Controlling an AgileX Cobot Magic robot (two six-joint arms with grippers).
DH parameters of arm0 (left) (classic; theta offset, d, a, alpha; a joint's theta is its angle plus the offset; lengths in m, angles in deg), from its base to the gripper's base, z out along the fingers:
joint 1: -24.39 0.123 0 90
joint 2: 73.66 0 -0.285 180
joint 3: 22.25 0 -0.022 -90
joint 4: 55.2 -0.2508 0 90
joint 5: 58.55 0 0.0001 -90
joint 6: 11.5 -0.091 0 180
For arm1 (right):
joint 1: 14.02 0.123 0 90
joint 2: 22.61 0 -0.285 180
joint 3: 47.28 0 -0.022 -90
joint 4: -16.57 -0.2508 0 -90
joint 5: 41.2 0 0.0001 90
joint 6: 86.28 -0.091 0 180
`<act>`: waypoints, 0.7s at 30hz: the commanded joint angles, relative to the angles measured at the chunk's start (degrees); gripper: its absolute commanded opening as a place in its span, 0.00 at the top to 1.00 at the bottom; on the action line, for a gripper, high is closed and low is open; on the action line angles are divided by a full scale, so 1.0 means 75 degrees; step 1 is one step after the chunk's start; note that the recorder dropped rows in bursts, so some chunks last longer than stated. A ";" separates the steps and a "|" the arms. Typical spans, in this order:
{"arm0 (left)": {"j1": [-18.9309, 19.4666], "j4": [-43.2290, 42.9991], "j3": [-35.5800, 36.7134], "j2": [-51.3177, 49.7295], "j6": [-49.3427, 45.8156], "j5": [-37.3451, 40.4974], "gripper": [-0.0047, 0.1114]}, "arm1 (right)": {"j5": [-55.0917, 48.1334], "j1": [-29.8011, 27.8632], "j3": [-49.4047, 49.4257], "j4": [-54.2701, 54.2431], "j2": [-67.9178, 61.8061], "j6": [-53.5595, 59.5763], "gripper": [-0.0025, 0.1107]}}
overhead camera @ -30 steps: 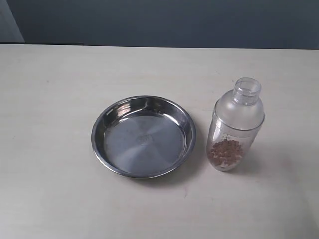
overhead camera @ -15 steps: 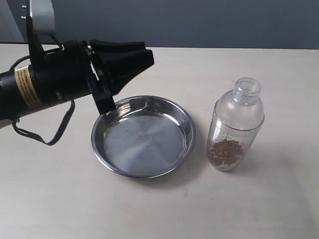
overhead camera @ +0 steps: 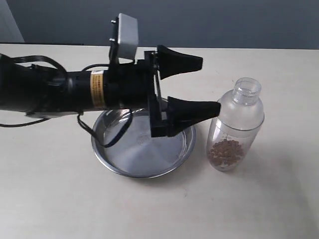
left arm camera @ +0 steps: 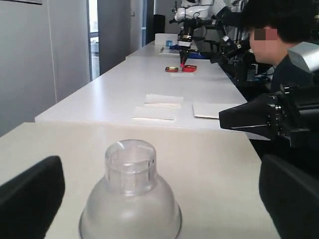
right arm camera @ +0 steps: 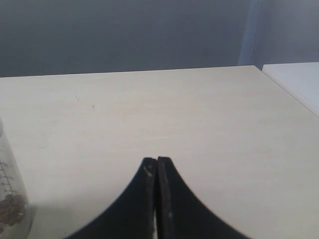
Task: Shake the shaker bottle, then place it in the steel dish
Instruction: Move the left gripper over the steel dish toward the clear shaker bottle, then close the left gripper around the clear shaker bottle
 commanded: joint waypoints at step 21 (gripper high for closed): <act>-0.0849 0.0198 -0.2562 -0.3834 0.0396 -0.0084 0.05 | 0.0098 -0.0027 0.0009 -0.0001 0.0036 0.0014 0.99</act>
